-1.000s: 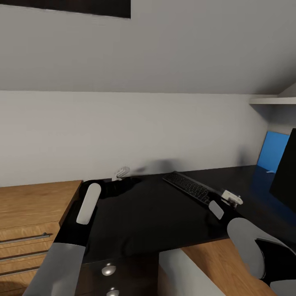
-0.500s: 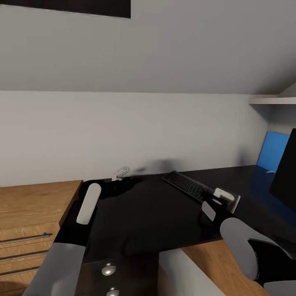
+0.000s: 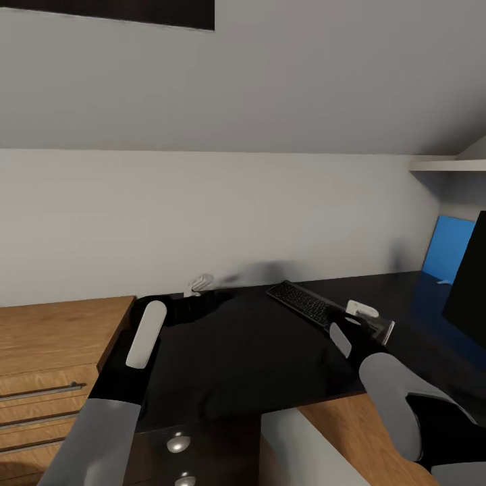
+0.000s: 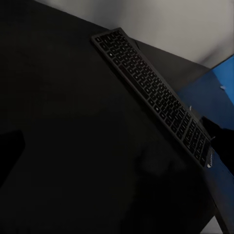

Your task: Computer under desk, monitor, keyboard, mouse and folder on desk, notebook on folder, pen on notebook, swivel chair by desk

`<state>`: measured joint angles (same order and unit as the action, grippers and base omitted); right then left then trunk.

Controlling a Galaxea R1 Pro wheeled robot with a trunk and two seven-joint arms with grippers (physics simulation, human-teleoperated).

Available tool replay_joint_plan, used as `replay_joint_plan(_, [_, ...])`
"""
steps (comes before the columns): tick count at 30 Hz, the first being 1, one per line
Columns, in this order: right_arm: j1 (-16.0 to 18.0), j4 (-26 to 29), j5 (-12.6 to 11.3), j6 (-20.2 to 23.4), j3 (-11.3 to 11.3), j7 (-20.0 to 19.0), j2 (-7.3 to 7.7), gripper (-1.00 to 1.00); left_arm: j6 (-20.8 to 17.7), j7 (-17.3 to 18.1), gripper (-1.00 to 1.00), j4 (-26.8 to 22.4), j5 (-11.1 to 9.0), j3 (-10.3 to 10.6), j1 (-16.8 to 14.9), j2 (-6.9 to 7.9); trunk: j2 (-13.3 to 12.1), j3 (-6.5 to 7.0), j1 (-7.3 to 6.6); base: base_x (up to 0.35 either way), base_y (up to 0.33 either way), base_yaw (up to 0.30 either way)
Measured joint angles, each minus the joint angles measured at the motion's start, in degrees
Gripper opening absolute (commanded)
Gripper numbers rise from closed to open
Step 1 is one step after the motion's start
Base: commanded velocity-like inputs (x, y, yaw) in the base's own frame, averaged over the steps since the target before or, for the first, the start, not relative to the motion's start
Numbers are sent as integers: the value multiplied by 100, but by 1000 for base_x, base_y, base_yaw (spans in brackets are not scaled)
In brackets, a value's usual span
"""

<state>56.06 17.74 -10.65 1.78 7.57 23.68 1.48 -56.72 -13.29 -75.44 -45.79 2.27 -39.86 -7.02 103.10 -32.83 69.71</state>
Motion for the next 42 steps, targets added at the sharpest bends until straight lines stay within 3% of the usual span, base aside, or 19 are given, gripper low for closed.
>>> replay_joint_plan(3, [0,326,-10,433,5,2,-37,100,0,-6,100,4,-7,1,-1,0,0,0,0,0,0,0])
replay_joint_plan(22, [-1,1412,-24,1743,36,19,-42,100,0,-3,100,0,-19,1,0,0,0,0,0,0,0,0])
replay_joint_plan(26, [-15,1462,-24,1853,40,18,-38,100,0,0,100,-1,-19,1,0,-4,0,0,0,0,0,0])
replay_joint_plan(33, [-346,1534,5,1886,35,15,-42,100,0,6,100,0,-19,8,0,-8,0,0,0,0,0,0])
replay_joint_plan(42, [-408,1538,-13,1837,34,13,-44,100,0,8,100,6,-26,10,-1,-14,0,0,0,0,0,0])
